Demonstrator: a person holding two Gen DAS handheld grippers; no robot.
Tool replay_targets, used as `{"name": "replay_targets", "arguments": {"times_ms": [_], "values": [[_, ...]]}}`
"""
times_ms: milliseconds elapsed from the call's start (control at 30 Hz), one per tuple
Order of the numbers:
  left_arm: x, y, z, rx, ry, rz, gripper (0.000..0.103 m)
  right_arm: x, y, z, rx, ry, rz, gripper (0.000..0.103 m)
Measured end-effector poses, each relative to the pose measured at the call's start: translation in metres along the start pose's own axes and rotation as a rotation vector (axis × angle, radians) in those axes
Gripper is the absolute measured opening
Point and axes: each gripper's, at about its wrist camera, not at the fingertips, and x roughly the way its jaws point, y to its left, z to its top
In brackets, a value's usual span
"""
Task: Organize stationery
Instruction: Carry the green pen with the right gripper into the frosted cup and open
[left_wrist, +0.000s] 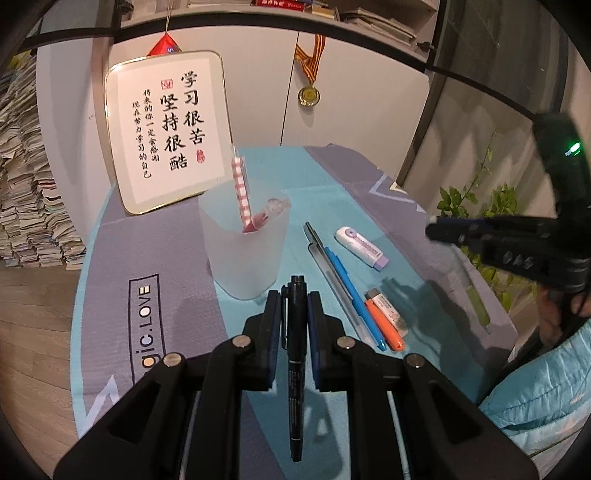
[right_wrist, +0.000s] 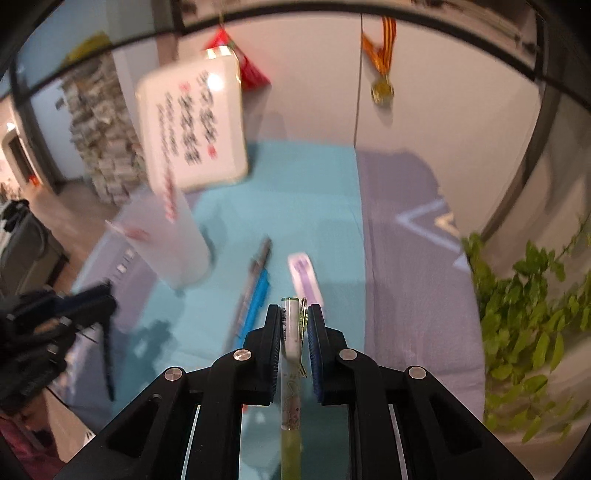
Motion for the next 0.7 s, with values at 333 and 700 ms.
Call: {"name": "replay_targets", "arguments": {"times_ms": [333, 700], "values": [[-0.02, 0.003, -0.003, -0.009, -0.034, 0.009, 0.012, -0.026, 0.039, 0.013, -0.053, -0.17, 0.044, 0.015], [-0.033, 0.01, -0.004, -0.031, -0.056, 0.03, 0.012, -0.027, 0.043, 0.009, -0.027, -0.19, 0.065, 0.015]]}}
